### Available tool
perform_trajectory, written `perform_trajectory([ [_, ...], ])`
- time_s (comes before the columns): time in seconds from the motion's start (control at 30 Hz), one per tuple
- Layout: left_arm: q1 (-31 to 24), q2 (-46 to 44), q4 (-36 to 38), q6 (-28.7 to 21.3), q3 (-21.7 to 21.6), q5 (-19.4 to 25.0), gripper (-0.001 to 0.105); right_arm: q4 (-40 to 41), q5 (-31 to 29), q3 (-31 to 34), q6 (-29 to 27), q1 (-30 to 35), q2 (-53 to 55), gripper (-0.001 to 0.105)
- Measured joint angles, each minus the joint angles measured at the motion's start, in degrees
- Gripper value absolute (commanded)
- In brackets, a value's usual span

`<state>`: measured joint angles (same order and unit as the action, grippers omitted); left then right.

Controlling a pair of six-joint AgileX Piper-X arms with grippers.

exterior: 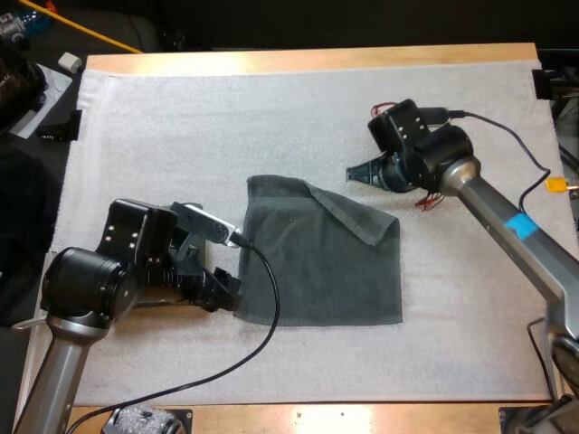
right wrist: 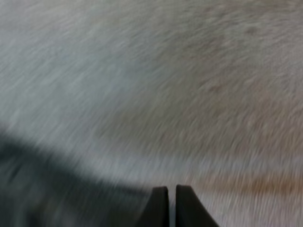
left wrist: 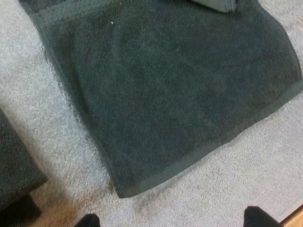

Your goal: Pick towel from pile, fold and stack

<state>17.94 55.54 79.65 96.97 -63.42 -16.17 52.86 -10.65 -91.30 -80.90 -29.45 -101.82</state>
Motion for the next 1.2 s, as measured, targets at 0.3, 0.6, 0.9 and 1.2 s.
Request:
perform_trajectory([
  [0.3, 0.00, 0.00, 0.00, 0.00, 0.00, 0.00, 0.058, 6.69, 5.96, 3.89, -2.60, -6.53, 4.49, 0.000],
  [0.6, 0.00, -1.05, 0.47, 0.35, 0.54, 0.00, 0.059, 1.83, 9.17, 11.83, -2.76, -9.00, 3.38, 0.000],
  [0.9, 0.00, -0.56, 0.40, 0.35, 0.54, 0.00, 0.059, -1.92, 9.39, 11.31, -3.25, -8.70, -4.33, 0.000],
  [1.2, 0.00, -0.56, 0.40, 0.35, 0.54, 0.00, 0.058, -4.73, 6.66, 11.15, -1.90, -7.90, -6.92, 0.000],
])
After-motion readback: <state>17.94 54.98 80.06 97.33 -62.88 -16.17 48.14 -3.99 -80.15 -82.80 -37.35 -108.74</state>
